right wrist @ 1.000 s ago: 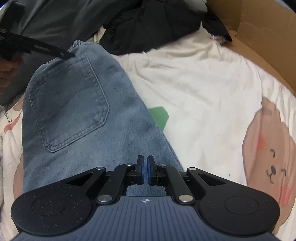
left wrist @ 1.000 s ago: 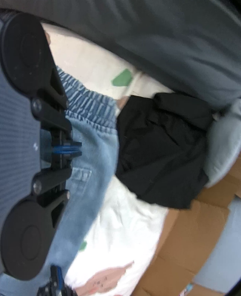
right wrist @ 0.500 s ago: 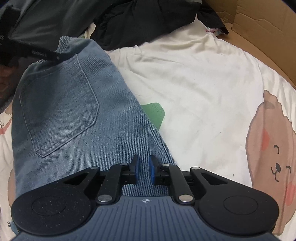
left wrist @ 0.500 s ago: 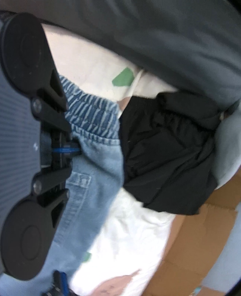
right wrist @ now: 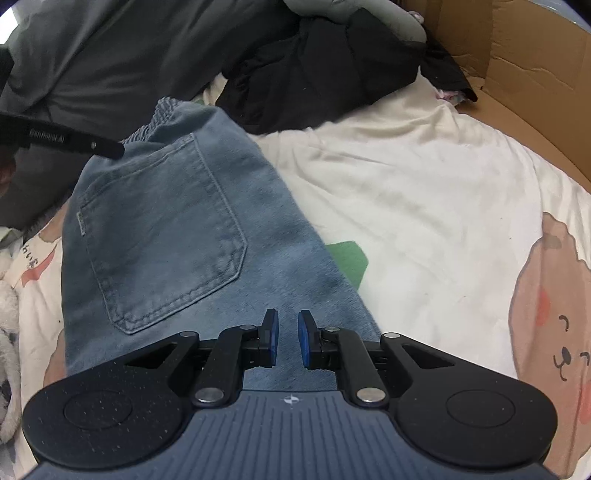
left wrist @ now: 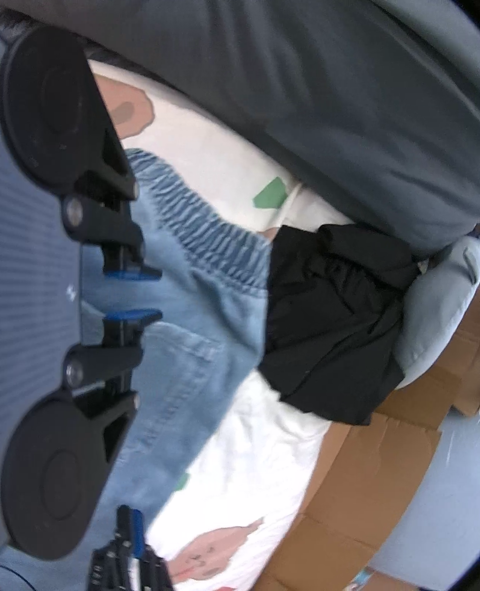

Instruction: Fold clothes

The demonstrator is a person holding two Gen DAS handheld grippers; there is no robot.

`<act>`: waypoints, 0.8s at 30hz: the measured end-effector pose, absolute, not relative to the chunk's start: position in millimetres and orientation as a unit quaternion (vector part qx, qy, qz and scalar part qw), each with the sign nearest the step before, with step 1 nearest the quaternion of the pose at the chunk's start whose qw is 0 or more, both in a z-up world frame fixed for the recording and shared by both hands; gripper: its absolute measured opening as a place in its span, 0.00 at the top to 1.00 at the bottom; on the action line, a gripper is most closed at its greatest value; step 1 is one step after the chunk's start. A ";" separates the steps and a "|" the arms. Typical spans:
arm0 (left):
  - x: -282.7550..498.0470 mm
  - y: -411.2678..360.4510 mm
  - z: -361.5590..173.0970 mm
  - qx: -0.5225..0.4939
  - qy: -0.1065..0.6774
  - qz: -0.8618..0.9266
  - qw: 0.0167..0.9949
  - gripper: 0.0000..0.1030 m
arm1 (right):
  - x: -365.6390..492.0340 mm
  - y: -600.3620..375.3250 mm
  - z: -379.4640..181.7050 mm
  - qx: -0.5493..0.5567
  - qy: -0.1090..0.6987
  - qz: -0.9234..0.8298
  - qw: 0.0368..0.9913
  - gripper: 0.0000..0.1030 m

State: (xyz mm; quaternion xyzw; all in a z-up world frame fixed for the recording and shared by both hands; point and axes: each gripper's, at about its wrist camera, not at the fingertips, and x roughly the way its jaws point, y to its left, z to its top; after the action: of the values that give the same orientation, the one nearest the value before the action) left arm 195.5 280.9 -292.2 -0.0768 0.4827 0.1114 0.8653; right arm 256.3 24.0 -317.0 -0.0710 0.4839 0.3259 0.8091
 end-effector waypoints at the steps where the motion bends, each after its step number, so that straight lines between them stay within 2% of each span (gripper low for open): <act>1: 192.5 279.8 -295.3 -0.078 0.483 0.111 0.865 0.80 | 254.9 24.8 -318.0 -0.073 0.484 0.327 0.809 0.83; 6: 189.3 284.3 -312.4 -0.051 0.494 0.127 0.859 0.79 | 249.0 24.0 -323.8 -0.068 0.481 0.328 0.810 0.81; 9: 190.9 294.1 -320.6 -0.056 0.502 0.136 0.852 0.85 | 248.3 23.3 -332.4 -0.075 0.491 0.323 0.806 0.81; 11: 189.8 298.8 -324.9 -0.056 0.503 0.141 0.851 0.95 | 247.8 21.9 -336.5 -0.079 0.492 0.323 0.805 0.81; 13: 191.0 303.0 -329.3 -0.057 0.503 0.145 0.850 0.97 | 248.5 20.7 -339.8 -0.077 0.495 0.321 0.804 0.80; 19: 199.8 310.3 -347.2 -0.054 0.505 0.138 0.850 0.97 | 254.0 24.8 -344.7 -0.073 0.504 0.313 0.802 0.80; 24: 193.3 305.4 -312.3 -0.091 0.492 0.164 0.850 0.96 | 255.9 29.2 -335.3 -0.060 0.498 0.318 0.805 0.79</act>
State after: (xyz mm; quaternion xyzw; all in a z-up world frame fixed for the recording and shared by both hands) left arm 193.3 305.4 -312.3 -0.0905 0.4920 0.1645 0.8501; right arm 255.9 29.2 -335.3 -0.0600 0.4976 0.3180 0.8048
